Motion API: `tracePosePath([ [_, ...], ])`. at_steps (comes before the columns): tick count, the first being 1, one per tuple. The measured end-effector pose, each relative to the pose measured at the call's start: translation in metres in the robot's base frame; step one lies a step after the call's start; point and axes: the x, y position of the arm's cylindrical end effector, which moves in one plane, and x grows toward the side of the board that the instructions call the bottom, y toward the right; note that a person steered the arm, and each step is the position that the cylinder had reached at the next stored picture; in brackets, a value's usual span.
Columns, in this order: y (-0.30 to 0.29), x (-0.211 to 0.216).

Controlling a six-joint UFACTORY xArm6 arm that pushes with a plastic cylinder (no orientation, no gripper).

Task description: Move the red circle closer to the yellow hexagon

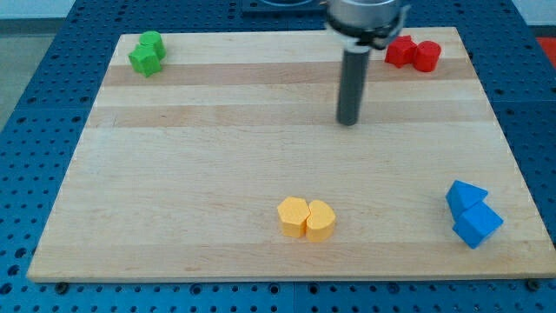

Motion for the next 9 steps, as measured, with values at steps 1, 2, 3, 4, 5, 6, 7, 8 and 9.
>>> tracePosePath([
  [1,0.06,-0.03],
  [2,0.126,-0.051],
  [3,0.167,-0.077],
  [4,0.185,-0.107],
  [5,0.175,-0.121],
  [6,0.146,-0.121],
  [7,0.121,-0.121],
  [8,0.1,-0.117],
  [9,0.099,-0.107],
])
